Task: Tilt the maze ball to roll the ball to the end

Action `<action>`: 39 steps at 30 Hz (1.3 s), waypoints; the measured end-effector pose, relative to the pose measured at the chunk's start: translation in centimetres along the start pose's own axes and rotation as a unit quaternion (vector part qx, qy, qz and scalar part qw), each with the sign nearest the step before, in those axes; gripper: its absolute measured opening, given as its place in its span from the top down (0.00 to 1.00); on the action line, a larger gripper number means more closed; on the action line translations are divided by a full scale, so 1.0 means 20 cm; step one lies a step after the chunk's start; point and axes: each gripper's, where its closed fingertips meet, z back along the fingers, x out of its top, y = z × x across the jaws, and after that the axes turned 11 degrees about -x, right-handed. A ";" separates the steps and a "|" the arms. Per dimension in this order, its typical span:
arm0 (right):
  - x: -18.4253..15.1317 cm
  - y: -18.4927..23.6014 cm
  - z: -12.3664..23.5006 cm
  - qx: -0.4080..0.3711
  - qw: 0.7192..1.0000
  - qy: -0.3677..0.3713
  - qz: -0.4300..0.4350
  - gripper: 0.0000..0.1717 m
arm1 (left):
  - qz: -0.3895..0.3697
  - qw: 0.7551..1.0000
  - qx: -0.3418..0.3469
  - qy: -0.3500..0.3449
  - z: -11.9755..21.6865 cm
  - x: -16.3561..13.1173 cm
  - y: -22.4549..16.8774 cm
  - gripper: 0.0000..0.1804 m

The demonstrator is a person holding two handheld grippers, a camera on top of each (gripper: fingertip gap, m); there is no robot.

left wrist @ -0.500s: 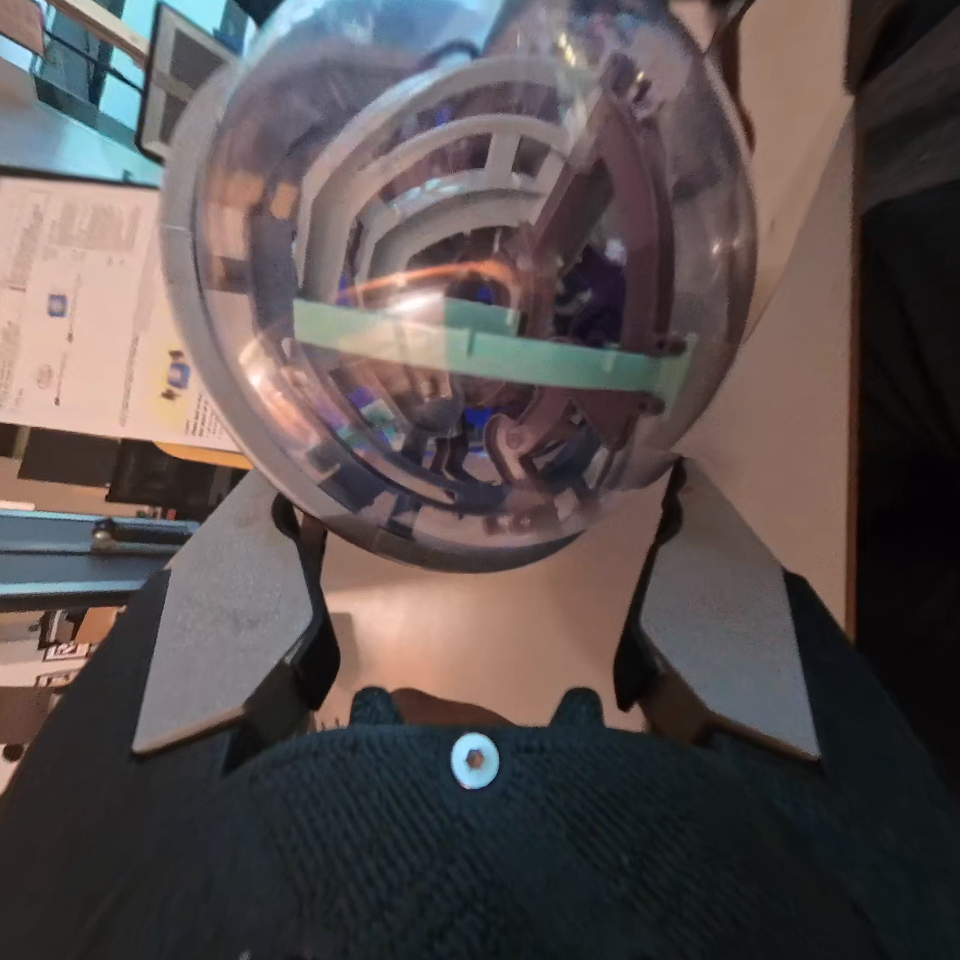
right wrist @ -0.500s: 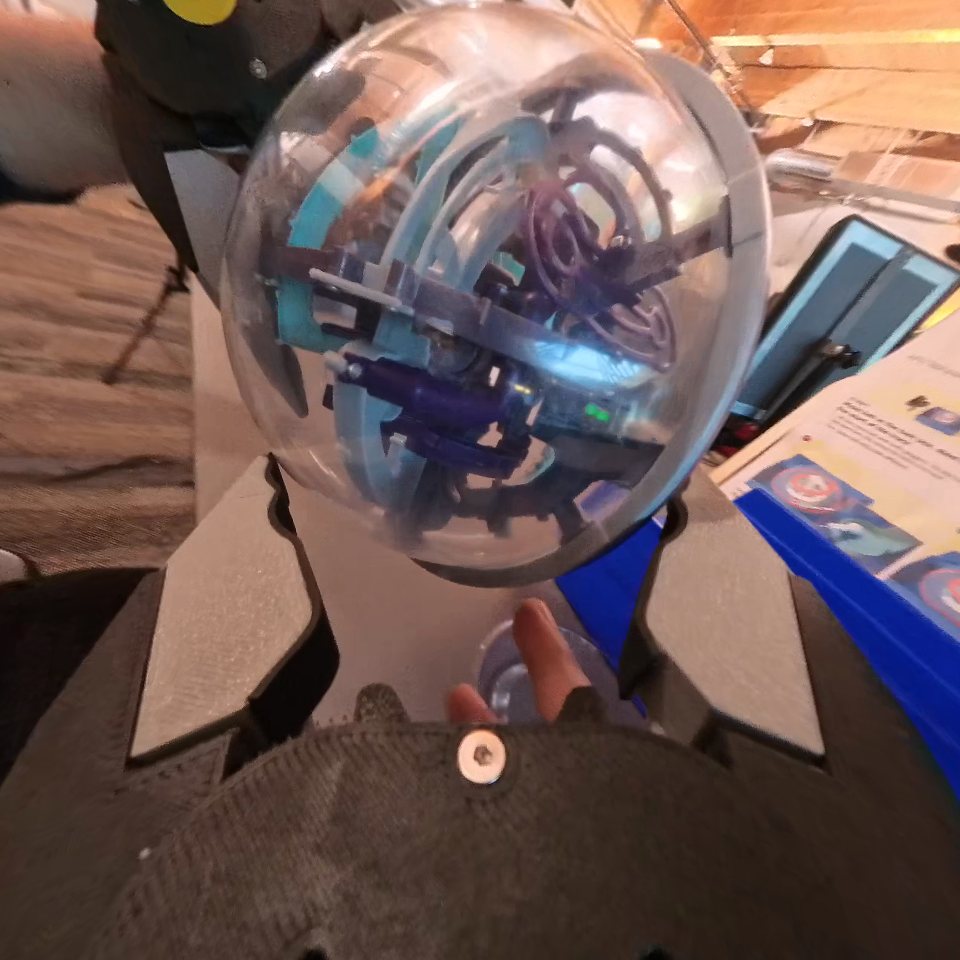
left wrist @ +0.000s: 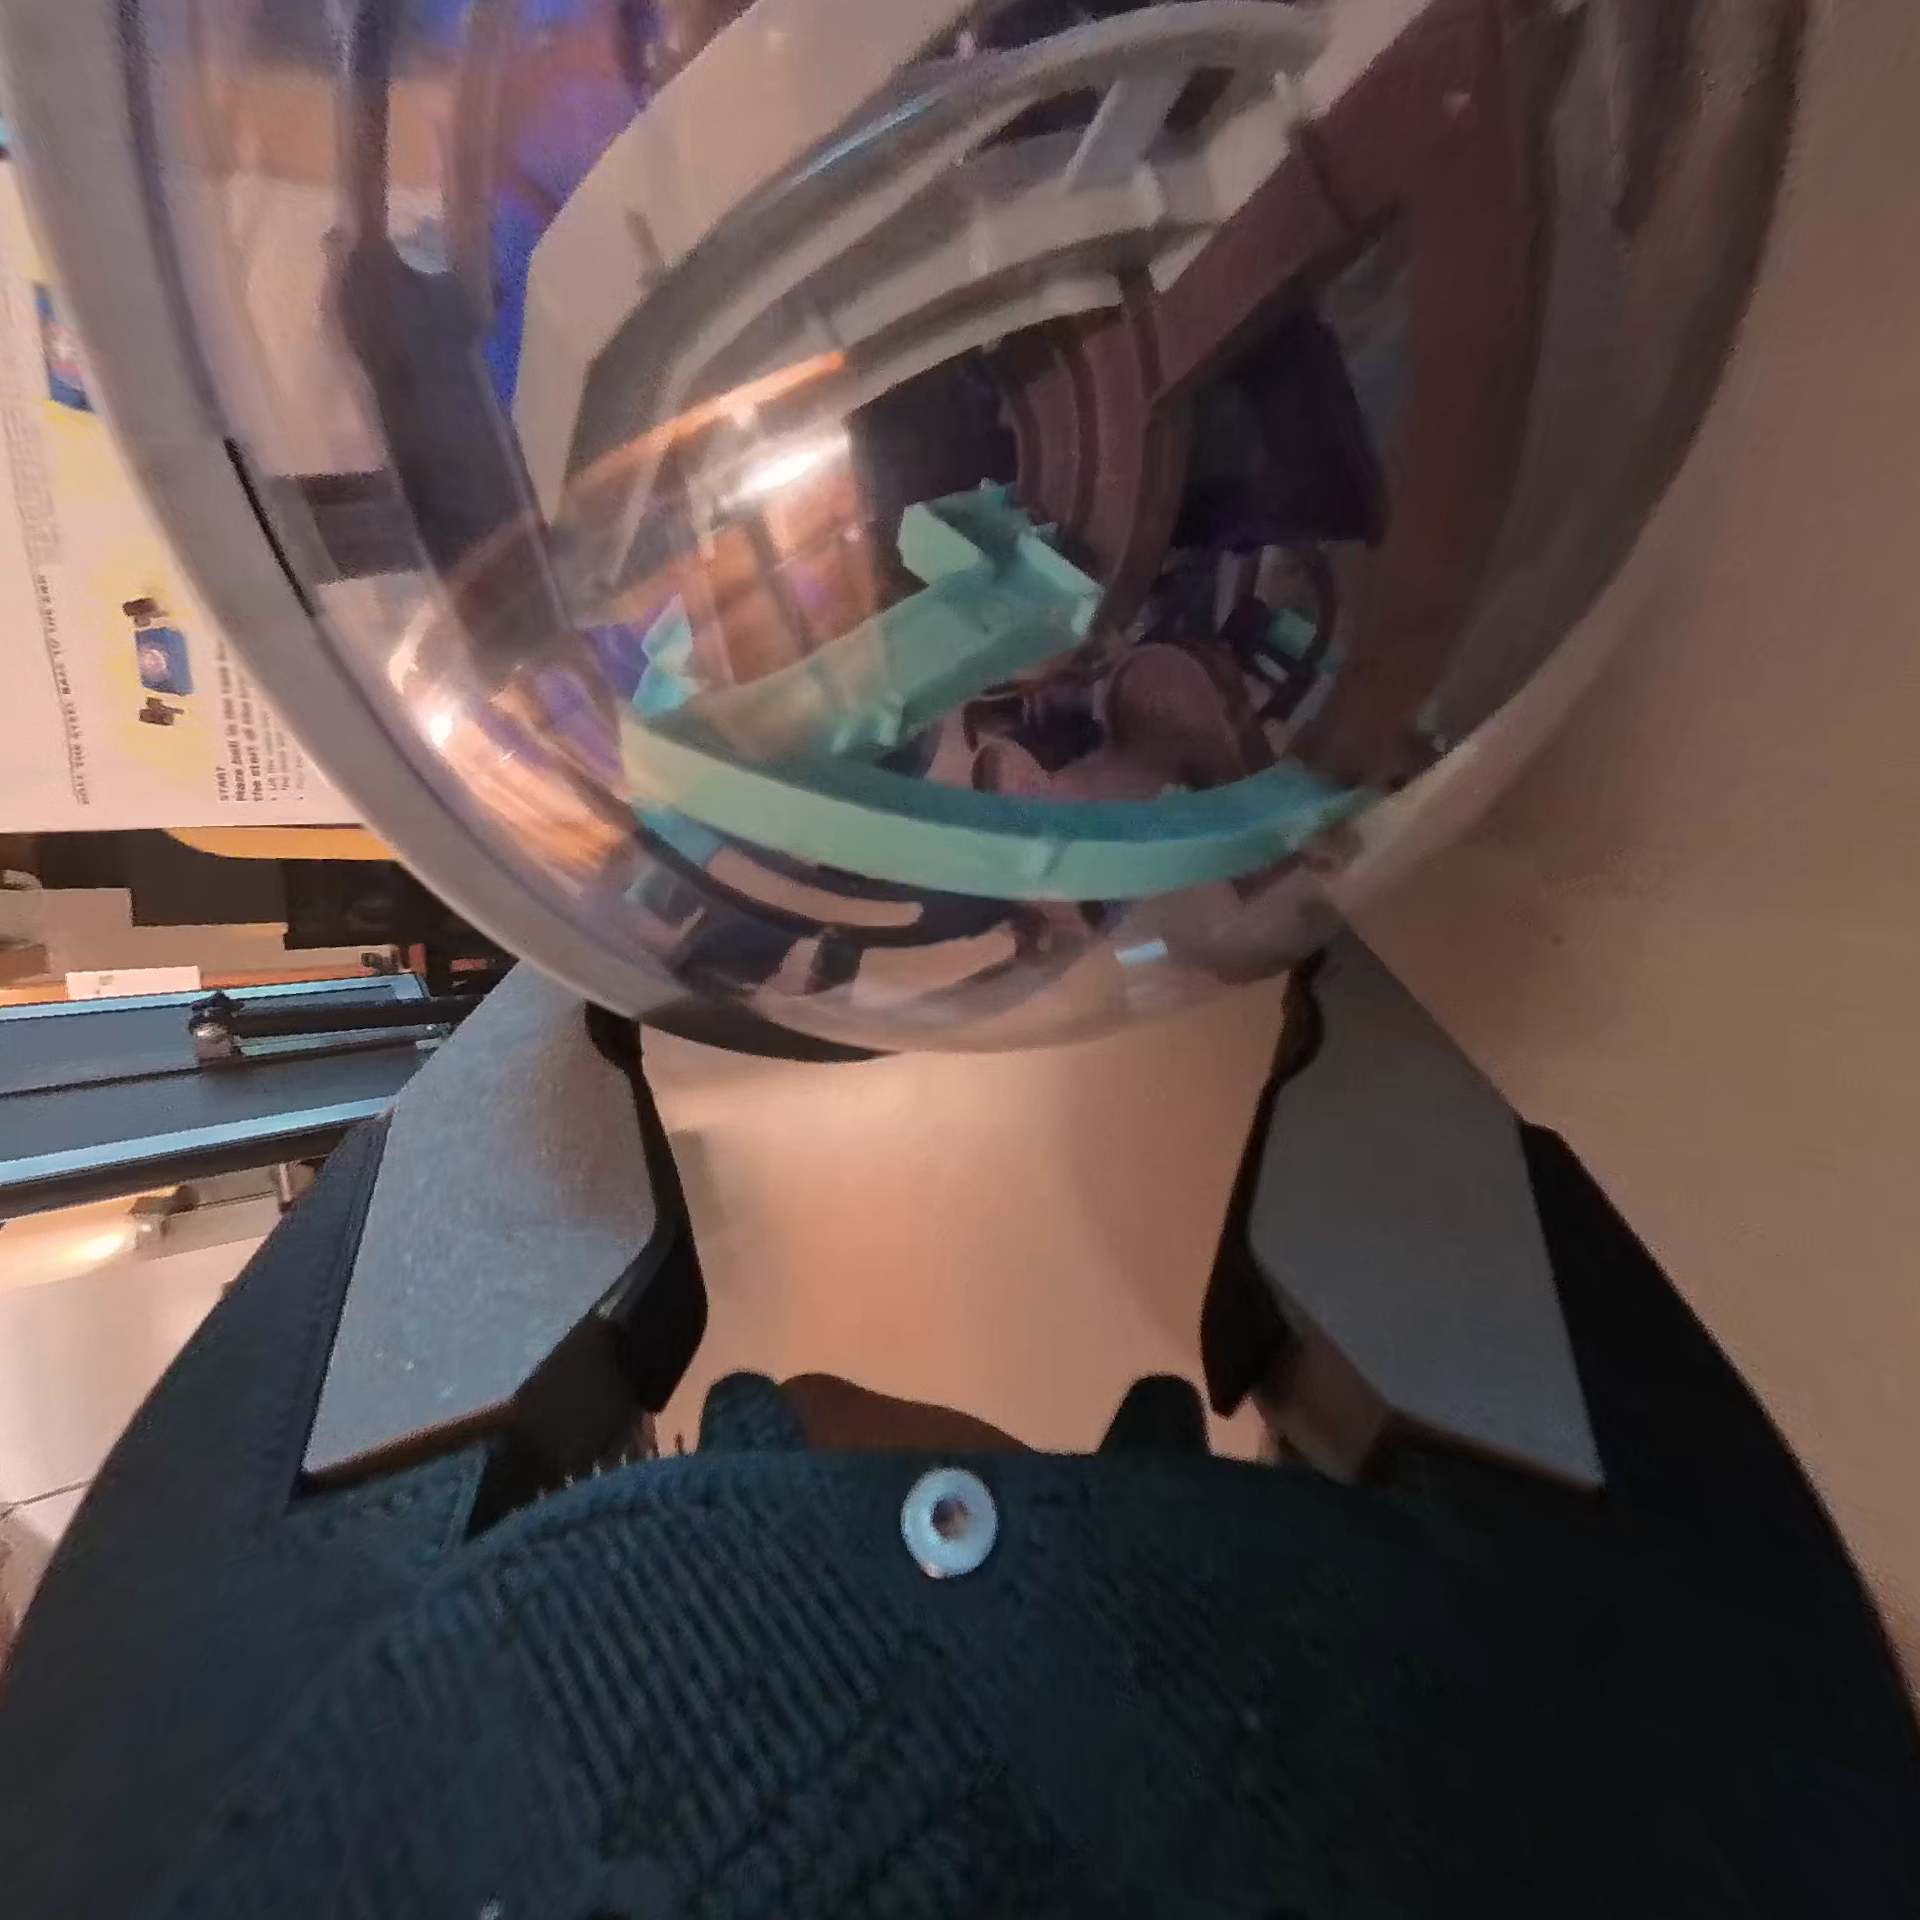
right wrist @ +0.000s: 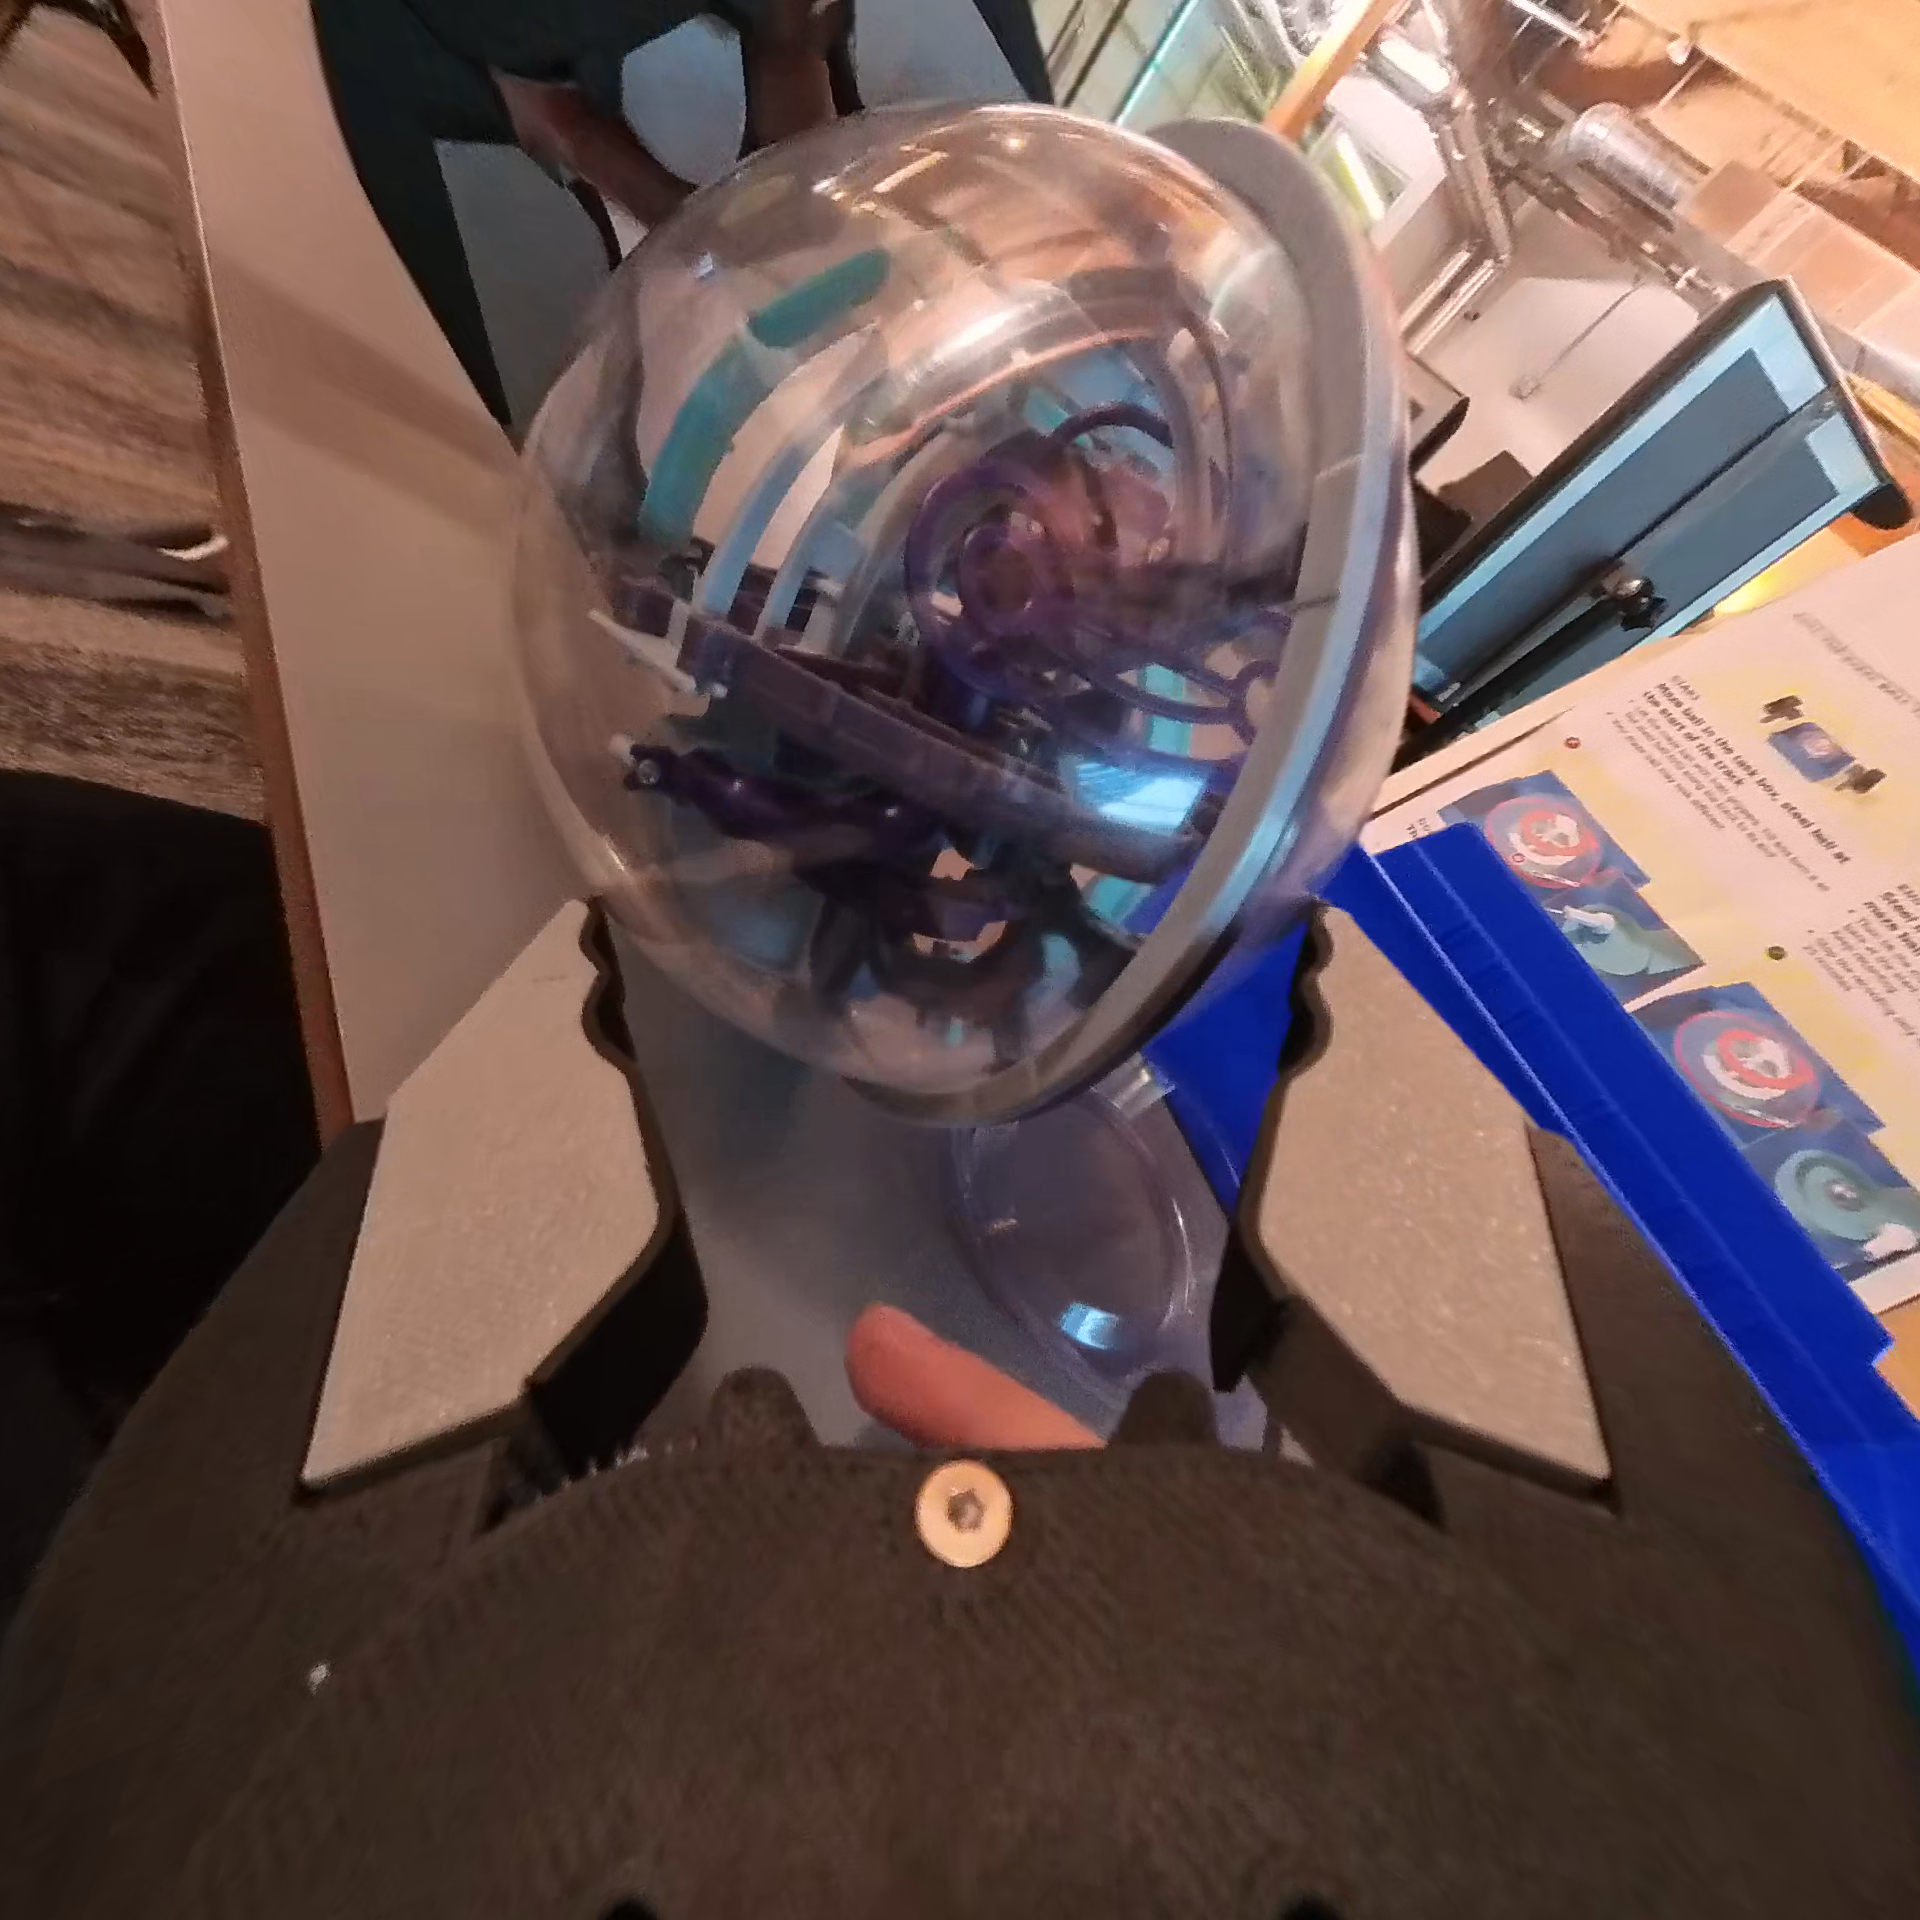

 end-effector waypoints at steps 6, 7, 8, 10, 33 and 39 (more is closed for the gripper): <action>0.01 0.01 0.02 -0.004 1.000 0.006 0.014 0.29 | 0.001 1.000 -0.014 0.009 -0.01 -0.02 -0.01 0.32; 0.01 0.01 0.02 -0.002 1.000 0.008 0.013 0.29 | 0.005 1.000 -0.019 0.008 0.00 -0.02 -0.02 0.33; 0.02 0.02 0.02 0.002 1.000 0.011 0.009 0.29 | 0.013 1.000 -0.022 0.006 0.00 -0.03 -0.02 0.33; 0.02 0.03 0.03 0.011 1.000 0.017 0.008 0.30 | 0.041 0.999 -0.034 -0.004 0.01 -0.04 -0.04 0.34; 0.15 0.27 0.12 0.057 0.997 -0.006 0.061 0.38 | 0.339 0.908 -0.082 -0.233 0.36 -0.03 -0.29 0.35; 0.20 0.46 0.24 0.121 0.987 -0.020 0.108 0.46 | 0.399 0.889 -0.014 -0.223 0.41 -0.29 -0.17 0.45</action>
